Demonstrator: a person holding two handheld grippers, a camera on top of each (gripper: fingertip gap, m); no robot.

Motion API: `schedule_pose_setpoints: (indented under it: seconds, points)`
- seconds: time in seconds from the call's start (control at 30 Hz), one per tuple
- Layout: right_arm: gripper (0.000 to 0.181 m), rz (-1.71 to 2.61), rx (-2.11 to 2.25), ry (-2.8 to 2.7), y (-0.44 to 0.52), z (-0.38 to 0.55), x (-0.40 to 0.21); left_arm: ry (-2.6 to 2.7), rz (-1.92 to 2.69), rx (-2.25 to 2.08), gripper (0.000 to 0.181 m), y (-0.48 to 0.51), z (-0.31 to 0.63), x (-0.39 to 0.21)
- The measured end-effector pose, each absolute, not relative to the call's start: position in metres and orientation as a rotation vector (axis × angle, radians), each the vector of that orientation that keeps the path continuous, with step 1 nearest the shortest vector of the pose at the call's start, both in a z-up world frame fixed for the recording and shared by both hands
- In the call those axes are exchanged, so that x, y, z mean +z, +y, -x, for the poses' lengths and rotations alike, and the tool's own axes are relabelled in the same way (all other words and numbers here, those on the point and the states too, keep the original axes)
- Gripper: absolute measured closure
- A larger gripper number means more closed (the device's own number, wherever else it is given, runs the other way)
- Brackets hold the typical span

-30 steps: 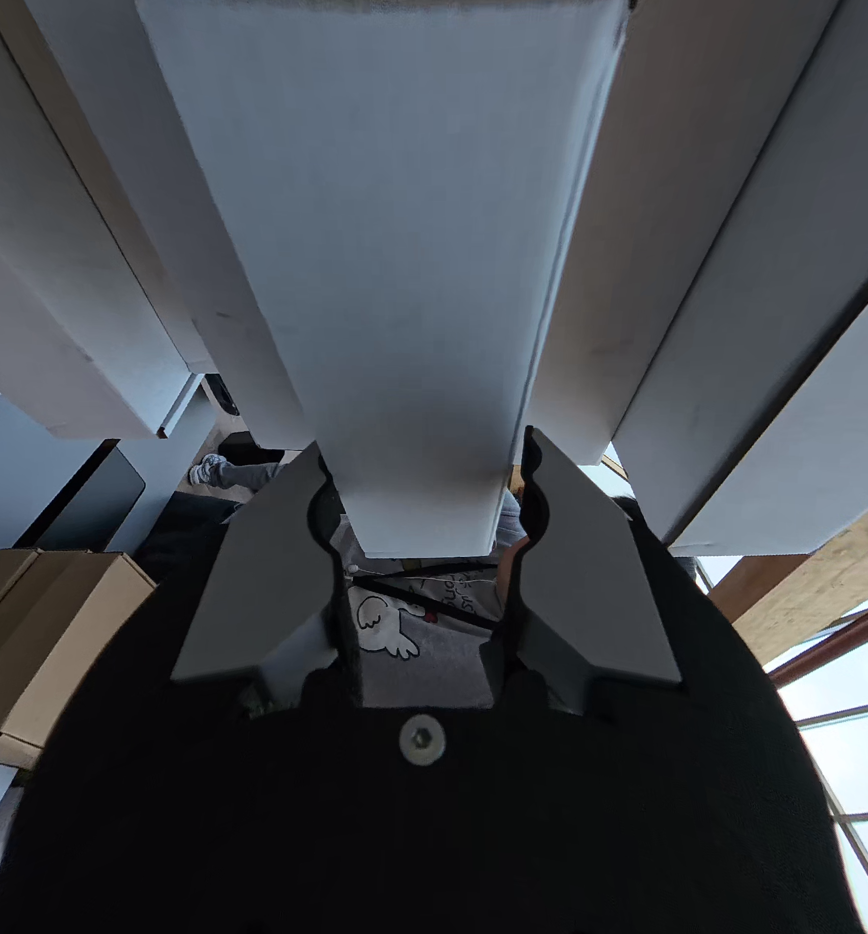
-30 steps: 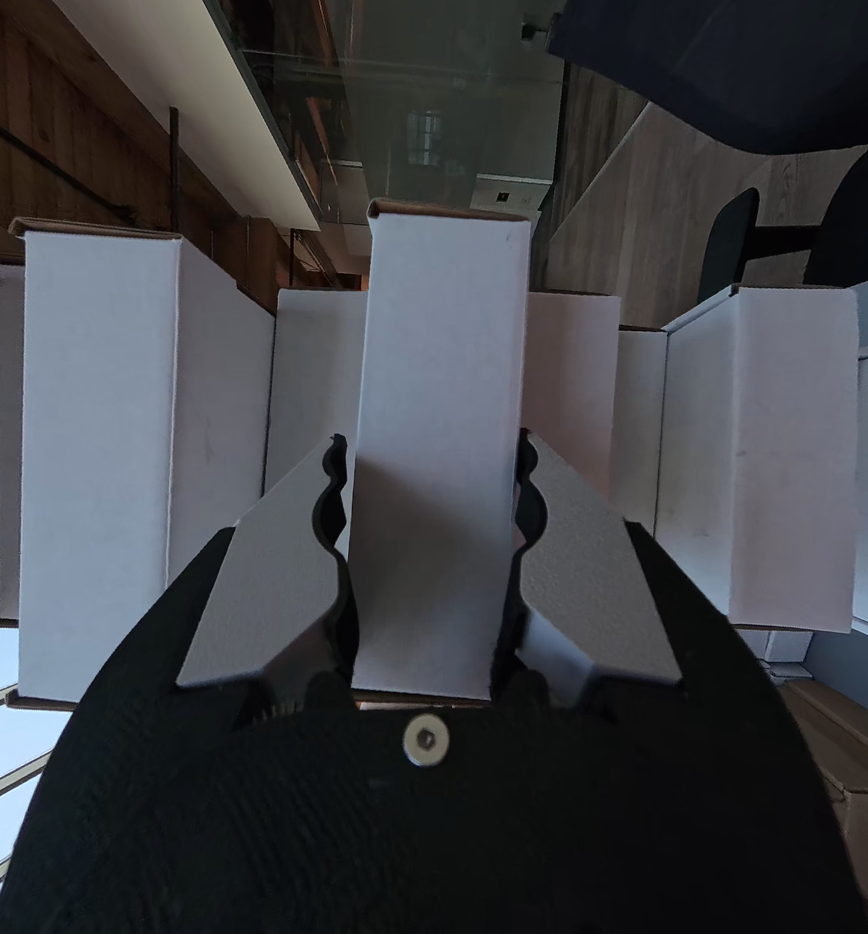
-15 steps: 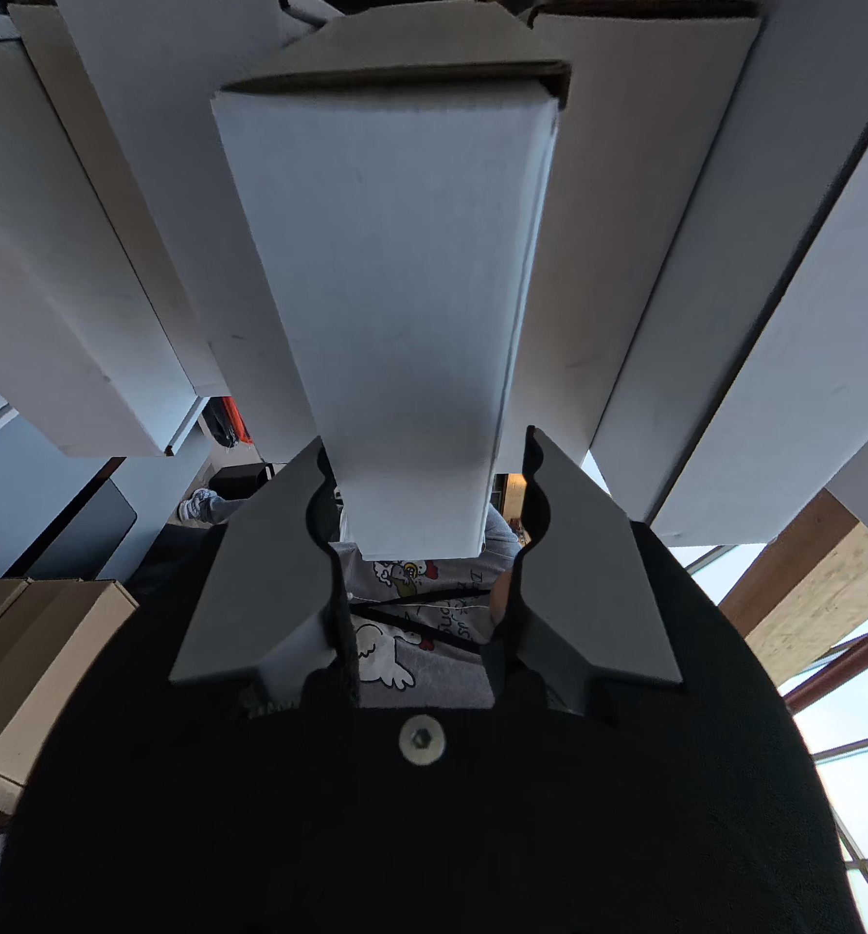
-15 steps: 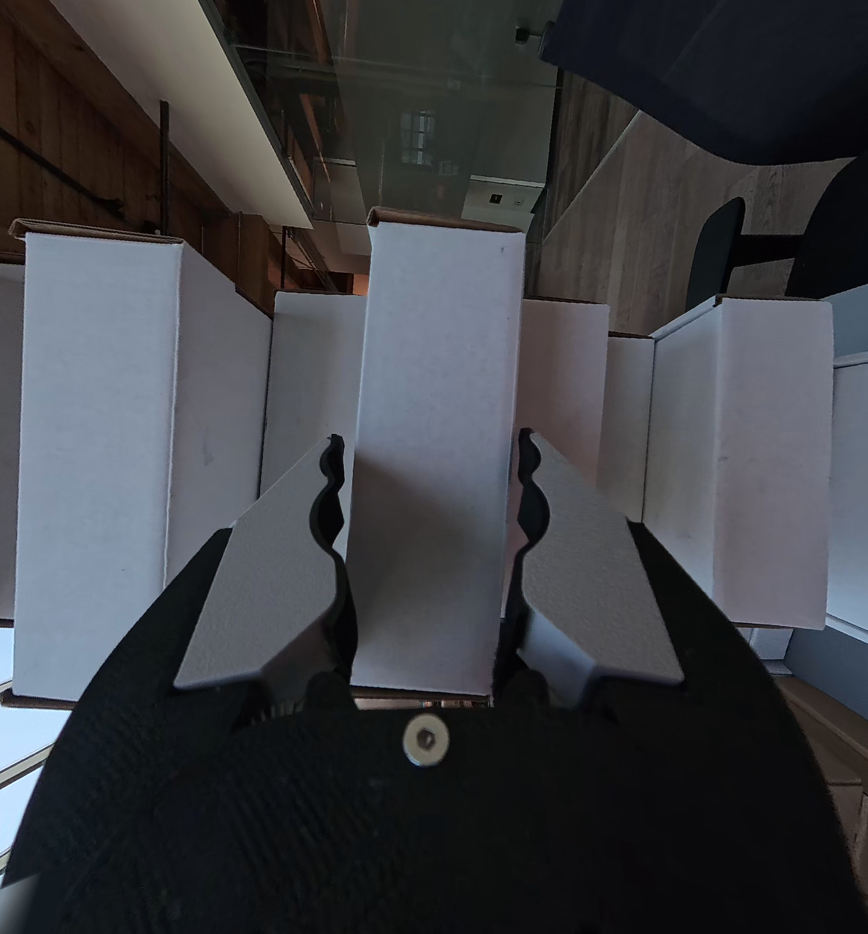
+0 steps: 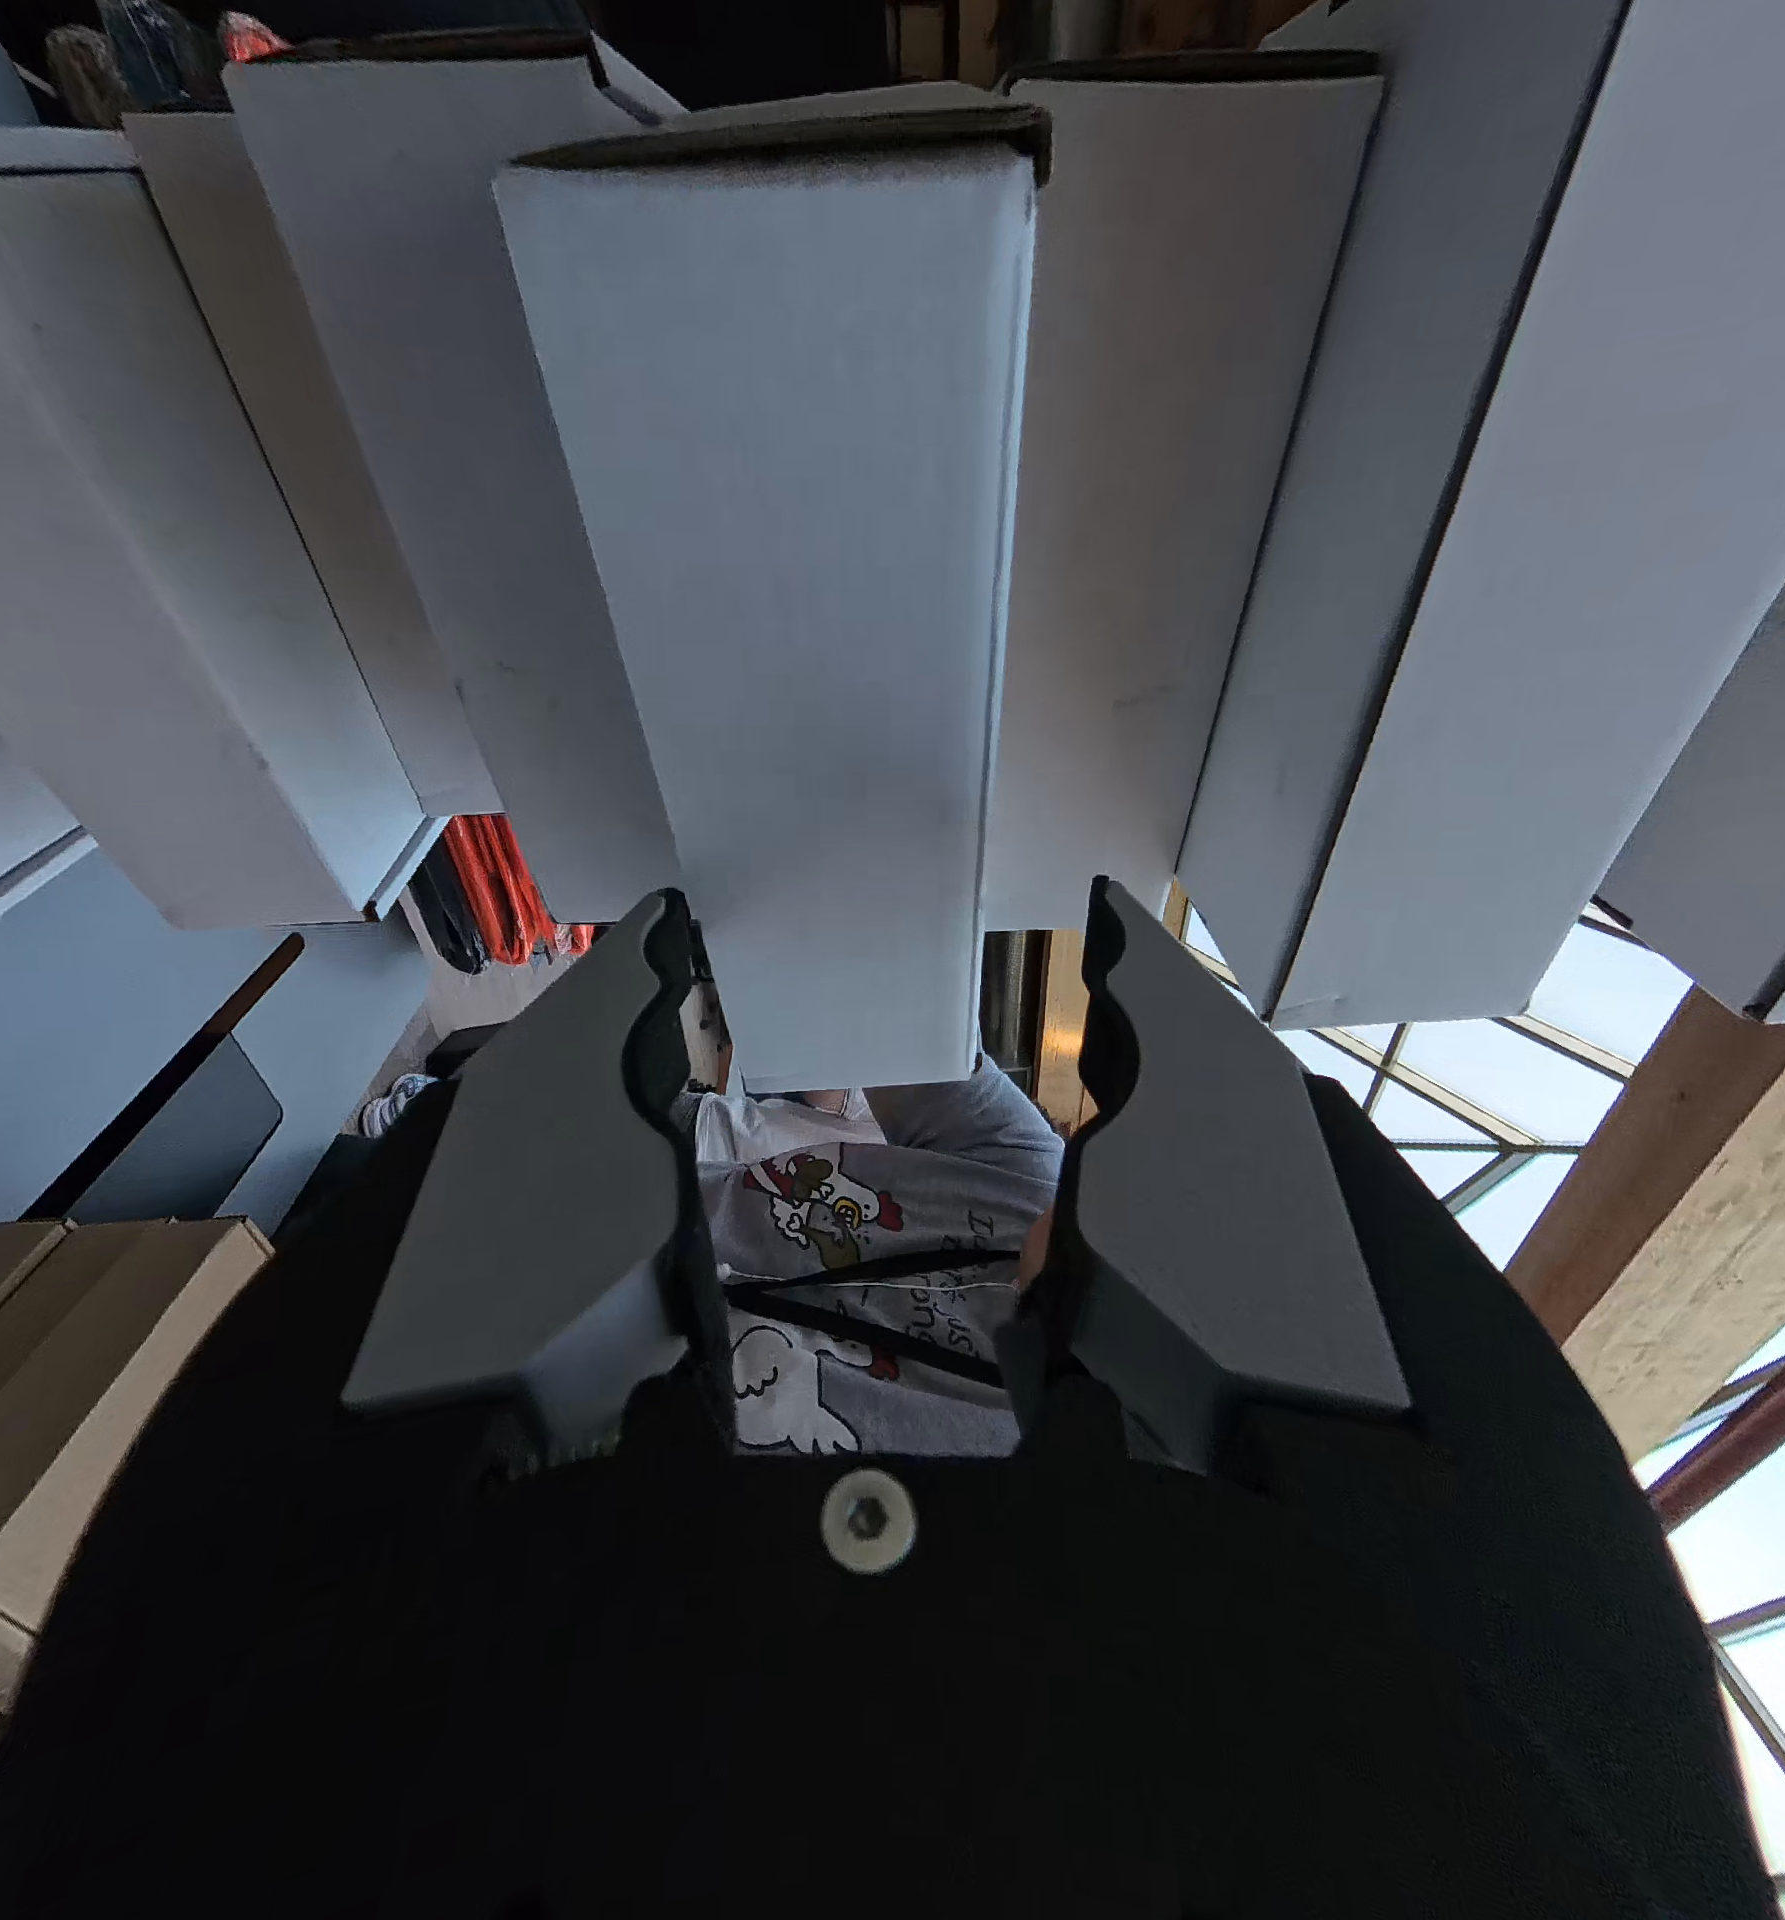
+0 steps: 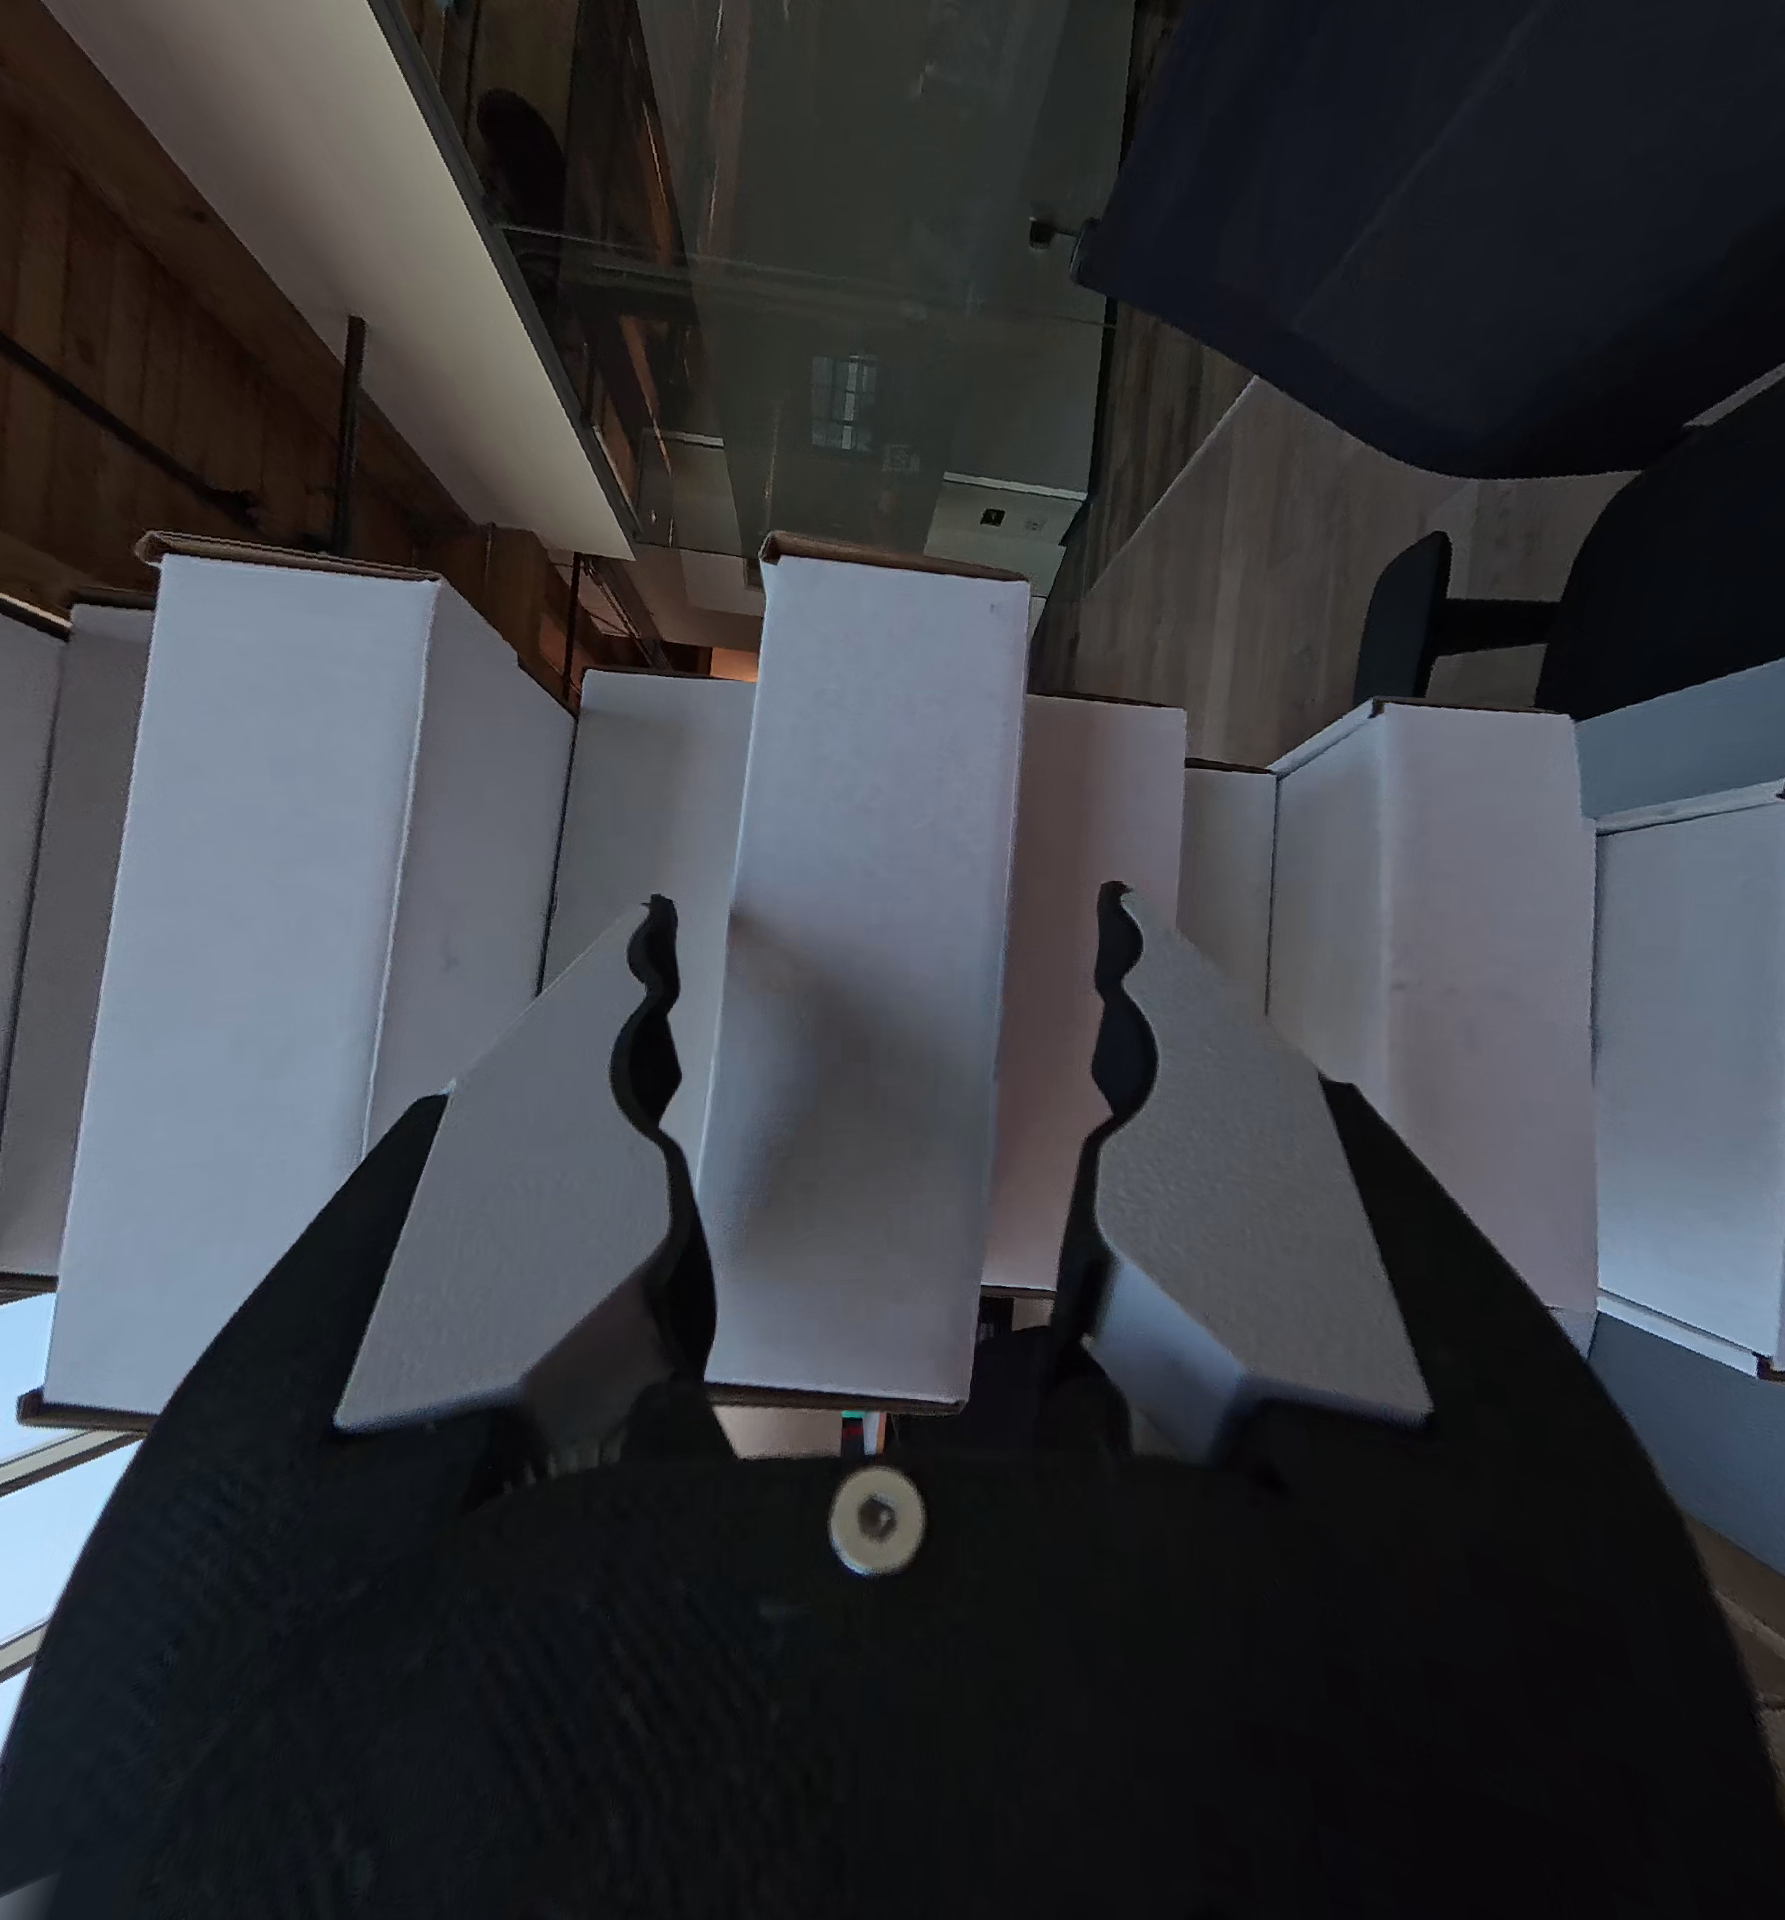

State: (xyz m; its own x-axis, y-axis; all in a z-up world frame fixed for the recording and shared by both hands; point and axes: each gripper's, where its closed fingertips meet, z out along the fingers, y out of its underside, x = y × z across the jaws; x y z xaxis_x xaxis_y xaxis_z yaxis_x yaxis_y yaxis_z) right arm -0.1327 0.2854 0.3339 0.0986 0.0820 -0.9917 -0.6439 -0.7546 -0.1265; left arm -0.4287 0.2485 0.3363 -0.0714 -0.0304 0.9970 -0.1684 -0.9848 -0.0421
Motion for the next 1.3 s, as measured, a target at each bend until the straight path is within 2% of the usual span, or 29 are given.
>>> schedule_pose_setpoints:
  seconds: [0.3,0.5,0.57,0.8,0.87,0.97,1.07,1.17,1.27,1.3]
  points:
    - [0.097,1.771,1.599,0.56,0.267,0.102,0.339,-0.187,-2.158,2.291,0.108,0.248,0.462,0.329]
    - [0.096,1.763,1.091,0.476,0.226,0.039,0.332,-0.398,-2.492,2.265,0.118,0.23,0.502,0.308]
    - [0.095,1.706,0.928,0.437,0.205,0.02,0.338,-0.529,-2.701,2.209,0.115,0.214,0.518,0.297]
    - [0.09,1.529,0.05,-0.001,0.082,-0.001,0.367,-1.061,-3.341,2.064,0.11,0.077,0.559,0.299]
    - [0.075,1.392,-0.124,-0.124,0.037,0.011,0.382,-1.201,-3.536,1.944,0.11,0.025,0.56,0.304]
    - [0.067,1.316,-0.151,-0.276,-0.015,0.044,0.377,-1.267,-3.729,1.873,0.108,-0.053,0.549,0.306]
    - [0.067,1.375,0.0,-0.334,-0.053,0.075,0.352,-1.196,-3.909,1.959,0.115,-0.113,0.537,0.309]
    - [0.075,1.406,0.122,-0.328,-0.088,0.09,0.335,-1.245,-4.047,1.841,0.121,-0.149,0.531,0.31]
    - [0.103,1.417,0.236,-0.286,-0.11,0.095,0.328,-1.263,-3.959,1.864,0.117,-0.176,0.523,0.315]
    - [0.106,1.426,0.263,-0.282,-0.114,0.097,0.325,-1.272,-3.93,1.912,0.118,-0.184,0.522,0.321]
